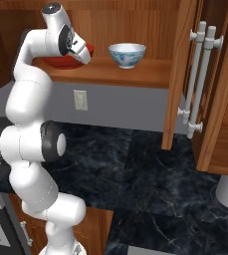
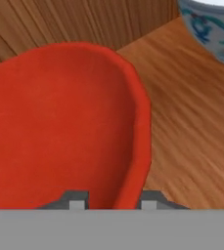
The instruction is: Take the smaller bowl and place it next to the appetizer plate on the dining counter , and place the larger bowl next to the plate with cooked food.
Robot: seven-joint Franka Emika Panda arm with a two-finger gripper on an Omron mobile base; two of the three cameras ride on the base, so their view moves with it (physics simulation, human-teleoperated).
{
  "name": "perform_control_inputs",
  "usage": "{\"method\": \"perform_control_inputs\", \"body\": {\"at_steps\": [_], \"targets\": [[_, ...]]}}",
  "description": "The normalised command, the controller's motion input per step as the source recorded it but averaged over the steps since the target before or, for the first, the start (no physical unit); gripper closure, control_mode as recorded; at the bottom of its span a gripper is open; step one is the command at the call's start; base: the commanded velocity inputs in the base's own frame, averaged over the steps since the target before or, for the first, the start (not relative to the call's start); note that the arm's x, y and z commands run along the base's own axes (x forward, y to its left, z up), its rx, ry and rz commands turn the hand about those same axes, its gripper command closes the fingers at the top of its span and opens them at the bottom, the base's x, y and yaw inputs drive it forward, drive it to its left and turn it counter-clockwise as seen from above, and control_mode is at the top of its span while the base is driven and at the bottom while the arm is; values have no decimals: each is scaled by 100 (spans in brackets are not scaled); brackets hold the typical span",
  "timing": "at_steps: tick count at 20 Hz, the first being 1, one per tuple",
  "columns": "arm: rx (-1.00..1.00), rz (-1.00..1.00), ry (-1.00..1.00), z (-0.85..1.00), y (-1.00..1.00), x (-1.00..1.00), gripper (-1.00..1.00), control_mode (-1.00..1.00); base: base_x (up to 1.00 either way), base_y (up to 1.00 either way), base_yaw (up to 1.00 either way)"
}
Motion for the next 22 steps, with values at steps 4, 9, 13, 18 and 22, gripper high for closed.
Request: {"method": "perform_control_inputs", "body": {"at_steps": [4,9,13,18,22], "targets": [[0,-5,-7,-36,0,-80,100,-100,0,0,0],[0,-1,-22,-2,-3,-100,100,-100,0,0,0],[0,0,-21,23,-5,-100,100,-100,0,0,0],[11,0,-5,10,-30,-100,100,-100,0,0,0],[27,0,1,19,-51,-100,100,-100,0,0,0]]}}
